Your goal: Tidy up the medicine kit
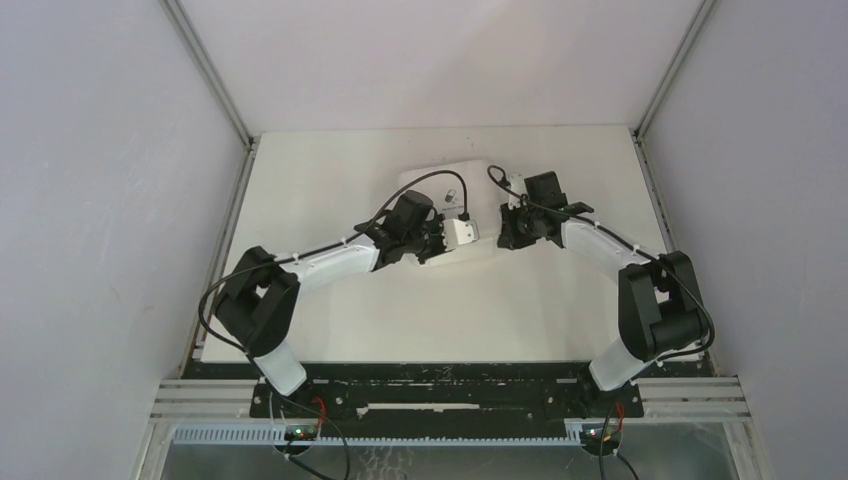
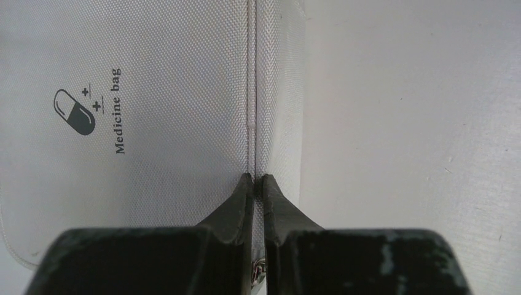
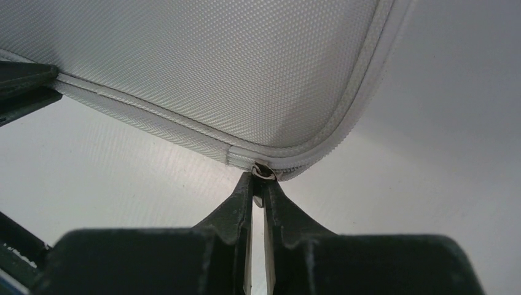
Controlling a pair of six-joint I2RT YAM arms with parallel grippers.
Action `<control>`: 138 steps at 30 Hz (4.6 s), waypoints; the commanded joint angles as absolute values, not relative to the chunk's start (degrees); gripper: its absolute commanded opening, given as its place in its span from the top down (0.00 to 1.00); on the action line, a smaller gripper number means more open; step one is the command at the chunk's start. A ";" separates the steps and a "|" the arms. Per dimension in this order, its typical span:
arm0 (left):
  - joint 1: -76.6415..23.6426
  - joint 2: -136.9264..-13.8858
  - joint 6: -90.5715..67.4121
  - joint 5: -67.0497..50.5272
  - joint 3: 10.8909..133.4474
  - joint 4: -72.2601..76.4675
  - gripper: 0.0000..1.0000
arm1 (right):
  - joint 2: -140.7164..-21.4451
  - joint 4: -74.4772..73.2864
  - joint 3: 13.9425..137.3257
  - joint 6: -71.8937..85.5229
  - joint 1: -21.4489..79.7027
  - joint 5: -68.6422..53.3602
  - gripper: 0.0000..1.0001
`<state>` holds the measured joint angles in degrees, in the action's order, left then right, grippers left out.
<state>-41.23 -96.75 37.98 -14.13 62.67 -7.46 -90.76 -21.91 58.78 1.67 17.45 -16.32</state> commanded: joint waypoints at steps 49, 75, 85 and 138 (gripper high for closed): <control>-41.40 -96.86 14.84 -21.31 61.28 -8.52 1.00 | -85.98 -15.99 56.06 -0.29 23.31 -0.93 0.51; -40.88 -97.47 11.29 -23.85 60.77 -7.45 1.00 | -88.59 -12.21 56.68 -9.81 26.70 10.97 0.72; -40.08 -98.00 10.93 -25.28 61.30 -7.98 1.00 | -88.95 -11.93 57.13 -12.29 28.09 10.97 0.67; -40.57 -93.29 32.06 -13.25 58.71 -15.89 1.00 | -94.66 -25.63 65.04 7.46 2.52 -34.65 1.00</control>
<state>-41.32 -94.72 27.70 -18.65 59.96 -5.82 -94.26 -27.77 62.33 4.23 5.93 -32.95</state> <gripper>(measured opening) 0.008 0.044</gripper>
